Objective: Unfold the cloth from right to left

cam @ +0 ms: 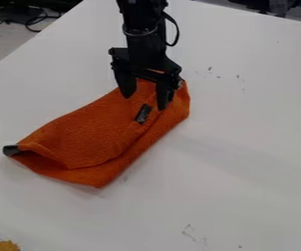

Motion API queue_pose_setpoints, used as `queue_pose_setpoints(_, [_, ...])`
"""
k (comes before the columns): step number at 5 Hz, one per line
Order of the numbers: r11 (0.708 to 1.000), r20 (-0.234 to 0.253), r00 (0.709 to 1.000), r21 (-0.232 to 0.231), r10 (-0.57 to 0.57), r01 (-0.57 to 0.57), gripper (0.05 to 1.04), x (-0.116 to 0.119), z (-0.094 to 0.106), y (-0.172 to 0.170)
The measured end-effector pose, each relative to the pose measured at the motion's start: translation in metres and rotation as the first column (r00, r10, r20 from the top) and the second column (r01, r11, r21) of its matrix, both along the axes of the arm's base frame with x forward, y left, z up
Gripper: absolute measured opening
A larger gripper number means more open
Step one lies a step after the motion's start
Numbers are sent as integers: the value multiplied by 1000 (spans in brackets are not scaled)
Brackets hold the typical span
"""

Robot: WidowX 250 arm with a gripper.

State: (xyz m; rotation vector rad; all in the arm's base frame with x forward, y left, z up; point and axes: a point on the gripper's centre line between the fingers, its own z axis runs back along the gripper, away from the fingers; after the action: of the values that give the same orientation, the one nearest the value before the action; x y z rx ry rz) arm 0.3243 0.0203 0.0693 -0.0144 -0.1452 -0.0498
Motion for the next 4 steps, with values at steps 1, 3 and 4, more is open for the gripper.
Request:
queue_pose_setpoints(1, [1000,-27,1000,-5,0,0,1002,-1,-10,-1])
queue_pose_setpoints(3, [999,-38,999,-31,20,-21,1002,2,-32,11])
queue_pose_setpoints(4, [999,-39,999,-36,31,-32,999,2,-36,19])
